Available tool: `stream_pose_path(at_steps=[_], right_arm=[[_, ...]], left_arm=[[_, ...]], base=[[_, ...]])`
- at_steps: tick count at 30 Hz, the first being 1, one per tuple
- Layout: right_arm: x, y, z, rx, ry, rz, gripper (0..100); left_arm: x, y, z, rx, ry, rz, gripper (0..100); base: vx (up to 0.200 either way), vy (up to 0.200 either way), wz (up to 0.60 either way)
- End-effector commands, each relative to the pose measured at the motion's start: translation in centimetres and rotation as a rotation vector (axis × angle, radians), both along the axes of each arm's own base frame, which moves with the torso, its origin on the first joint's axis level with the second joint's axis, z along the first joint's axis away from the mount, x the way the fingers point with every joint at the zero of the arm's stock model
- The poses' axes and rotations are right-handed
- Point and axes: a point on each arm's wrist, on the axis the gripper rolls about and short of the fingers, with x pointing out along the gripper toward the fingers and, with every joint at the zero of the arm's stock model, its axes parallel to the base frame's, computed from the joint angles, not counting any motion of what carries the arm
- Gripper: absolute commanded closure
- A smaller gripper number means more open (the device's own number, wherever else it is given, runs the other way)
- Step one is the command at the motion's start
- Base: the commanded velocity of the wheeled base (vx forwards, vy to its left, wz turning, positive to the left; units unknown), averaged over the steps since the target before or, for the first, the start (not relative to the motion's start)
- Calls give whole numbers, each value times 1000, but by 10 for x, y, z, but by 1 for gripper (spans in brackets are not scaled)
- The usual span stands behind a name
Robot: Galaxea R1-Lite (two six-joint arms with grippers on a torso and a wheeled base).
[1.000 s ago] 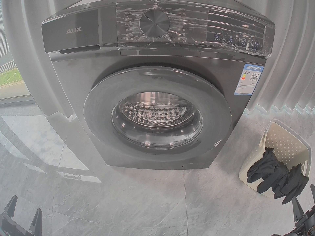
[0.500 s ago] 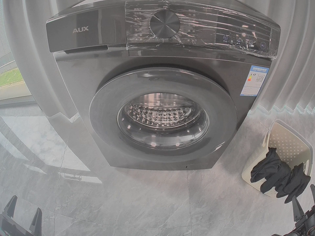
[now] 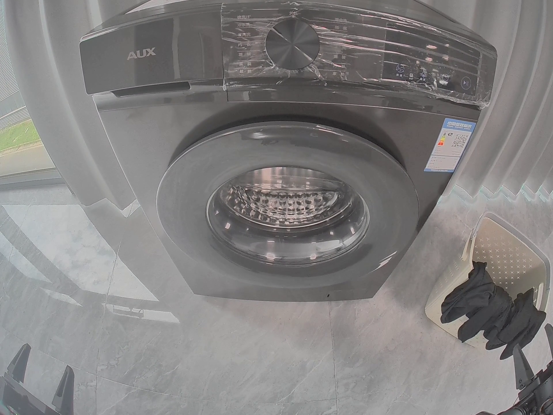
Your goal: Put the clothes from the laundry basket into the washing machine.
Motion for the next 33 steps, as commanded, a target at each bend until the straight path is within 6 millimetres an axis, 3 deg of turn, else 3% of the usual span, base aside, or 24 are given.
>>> stream_pose_path(at_steps=[1,7,22,33], right_arm=[[1,0,-5,0,16,0,0],[1,0,-5,2,16,-3,0],[1,0,-5,-25,16,0,0],[1,0,-5,-18,17,0,0]], left_arm=[[0,0,-5,-2,-2,0,0],[0,0,-5,-1,0,0,0],[0,0,-5,-2,-2,0,0],[0,0,-5,-1,0,2,0]], base=[[0,0,0],[0,200,0],[0,0,0],[0,164,0]])
